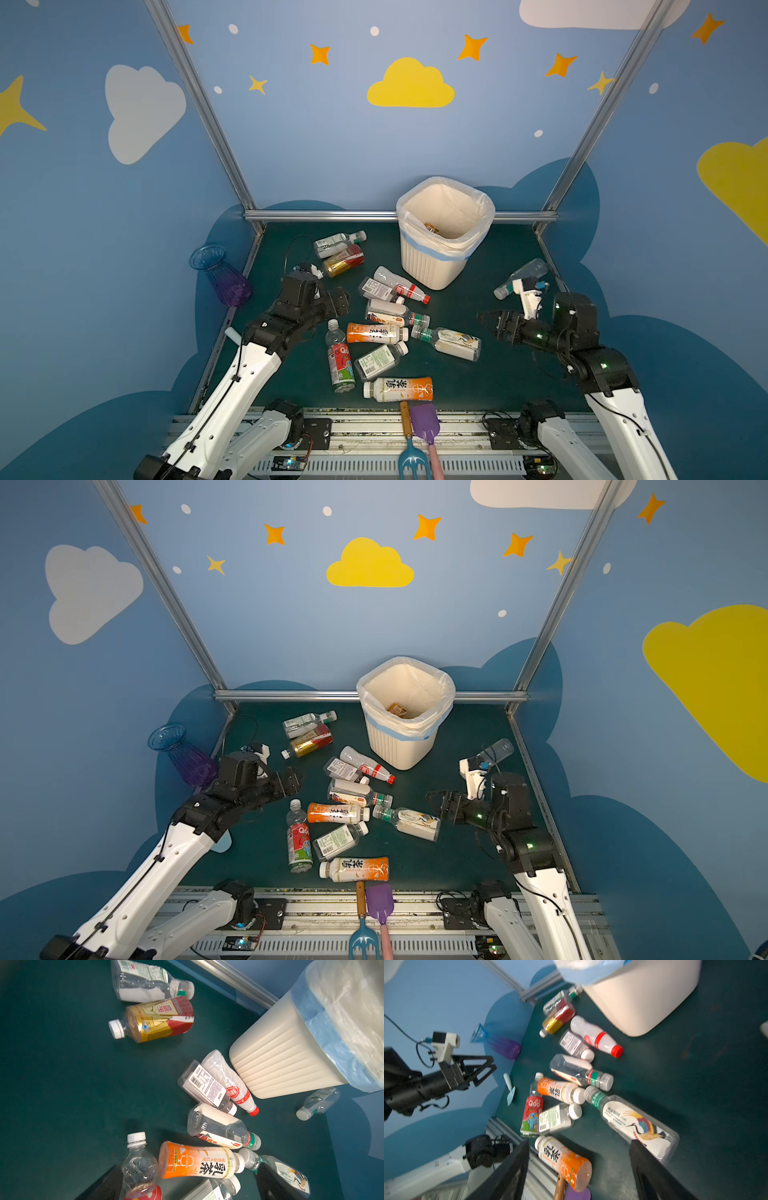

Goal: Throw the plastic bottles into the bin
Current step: 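Draw the left arm back while the right arm reaches toward the near bottle cluster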

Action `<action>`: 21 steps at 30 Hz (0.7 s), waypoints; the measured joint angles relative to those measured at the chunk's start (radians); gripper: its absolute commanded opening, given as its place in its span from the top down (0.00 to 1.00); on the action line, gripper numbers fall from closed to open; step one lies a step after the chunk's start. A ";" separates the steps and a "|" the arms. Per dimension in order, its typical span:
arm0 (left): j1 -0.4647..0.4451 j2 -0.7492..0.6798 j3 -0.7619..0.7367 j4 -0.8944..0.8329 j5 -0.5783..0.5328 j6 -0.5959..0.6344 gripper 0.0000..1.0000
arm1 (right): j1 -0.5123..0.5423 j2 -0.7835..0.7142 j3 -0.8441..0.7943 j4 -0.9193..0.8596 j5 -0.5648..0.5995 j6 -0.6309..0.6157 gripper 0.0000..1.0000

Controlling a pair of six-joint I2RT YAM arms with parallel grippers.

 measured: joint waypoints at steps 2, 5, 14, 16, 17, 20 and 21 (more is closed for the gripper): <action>0.003 -0.008 -0.016 -0.003 0.009 -0.016 0.00 | 0.111 0.034 0.000 0.005 0.036 -0.011 0.23; 0.006 -0.018 -0.036 -0.005 0.024 -0.039 0.00 | 0.279 0.094 0.000 0.022 0.090 -0.032 0.23; 0.011 -0.038 -0.080 0.011 0.062 -0.068 0.00 | 0.706 0.273 0.030 0.059 0.272 -0.170 0.33; 0.012 -0.044 -0.083 0.013 0.062 -0.068 0.00 | 0.773 0.311 0.041 0.062 0.308 -0.201 0.34; 0.013 -0.050 -0.087 0.014 0.062 -0.068 0.00 | 0.800 0.329 0.047 0.064 0.327 -0.214 0.34; 0.016 -0.069 -0.098 0.018 0.062 -0.070 0.00 | 0.875 0.396 0.076 0.074 0.389 -0.268 0.34; 0.018 -0.073 -0.100 0.018 0.062 -0.070 0.00 | 0.898 0.422 0.087 0.077 0.404 -0.291 0.34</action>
